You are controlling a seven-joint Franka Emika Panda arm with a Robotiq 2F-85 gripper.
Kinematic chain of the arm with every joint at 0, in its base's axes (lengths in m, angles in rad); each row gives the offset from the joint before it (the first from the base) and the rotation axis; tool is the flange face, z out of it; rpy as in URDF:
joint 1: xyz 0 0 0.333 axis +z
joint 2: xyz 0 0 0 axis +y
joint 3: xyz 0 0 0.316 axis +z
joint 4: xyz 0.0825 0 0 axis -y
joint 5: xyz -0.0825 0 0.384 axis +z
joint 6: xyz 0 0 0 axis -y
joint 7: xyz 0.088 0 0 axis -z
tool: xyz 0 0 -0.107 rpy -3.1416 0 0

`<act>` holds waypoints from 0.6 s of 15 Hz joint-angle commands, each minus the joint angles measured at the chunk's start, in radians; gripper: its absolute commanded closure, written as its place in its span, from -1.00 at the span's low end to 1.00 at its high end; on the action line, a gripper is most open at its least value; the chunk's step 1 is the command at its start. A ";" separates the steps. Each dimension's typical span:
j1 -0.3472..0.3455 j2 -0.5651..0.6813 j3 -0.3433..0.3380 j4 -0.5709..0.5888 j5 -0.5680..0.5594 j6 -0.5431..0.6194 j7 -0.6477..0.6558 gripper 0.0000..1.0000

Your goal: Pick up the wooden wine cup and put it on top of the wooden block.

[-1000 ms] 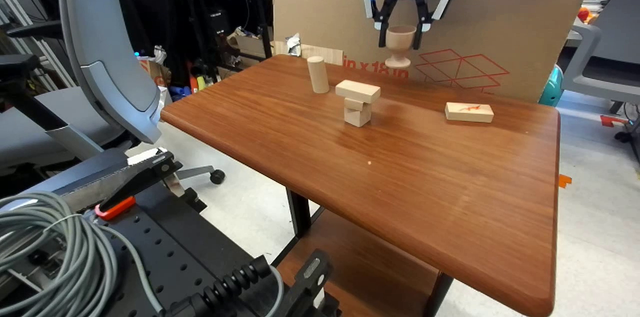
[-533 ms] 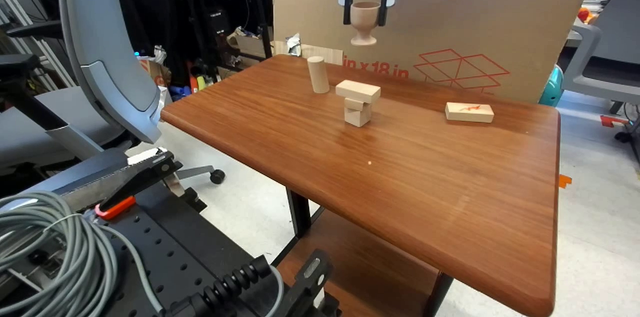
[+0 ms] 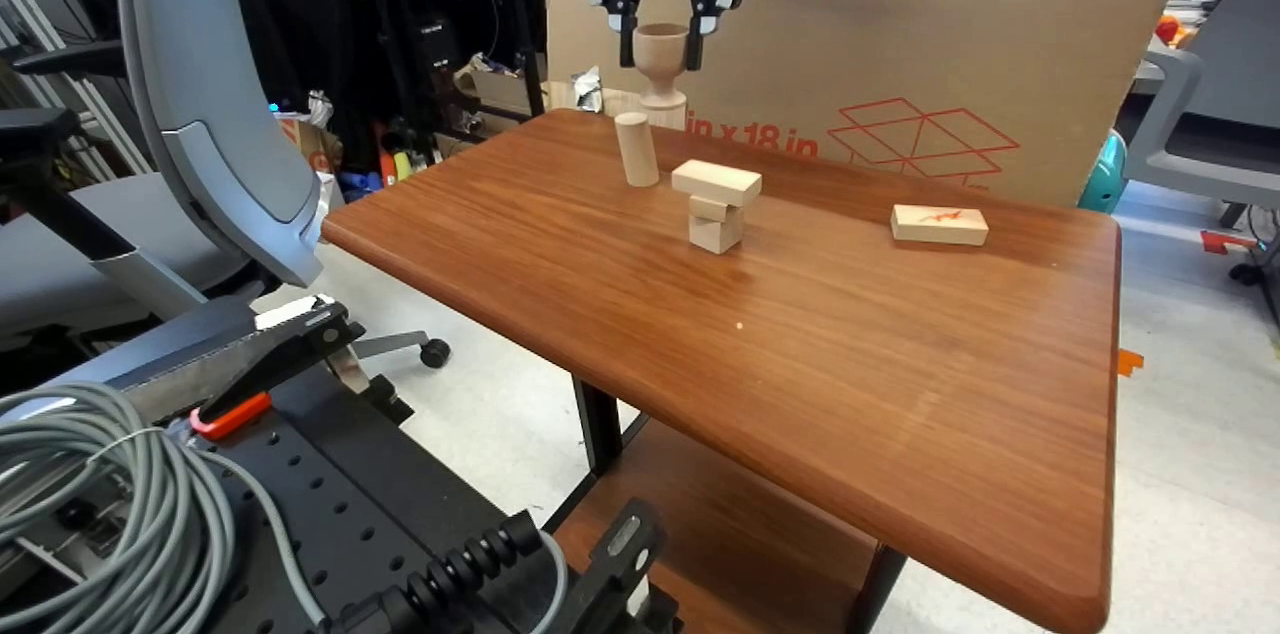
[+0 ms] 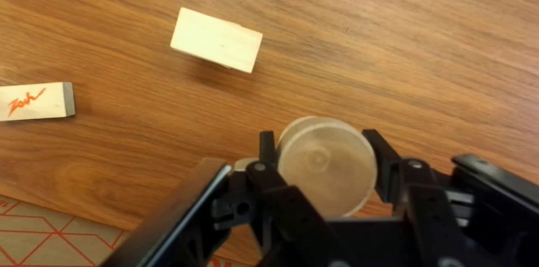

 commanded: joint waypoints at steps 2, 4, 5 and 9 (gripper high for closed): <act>0.018 -0.027 0.003 -0.034 -0.034 0.015 0.008 0.44; 0.027 -0.019 0.002 -0.028 -0.046 0.016 0.013 0.44; 0.031 -0.013 0.002 -0.021 -0.050 0.012 0.016 0.44; 0.045 0.014 0.003 0.011 -0.054 0.004 0.033 0.44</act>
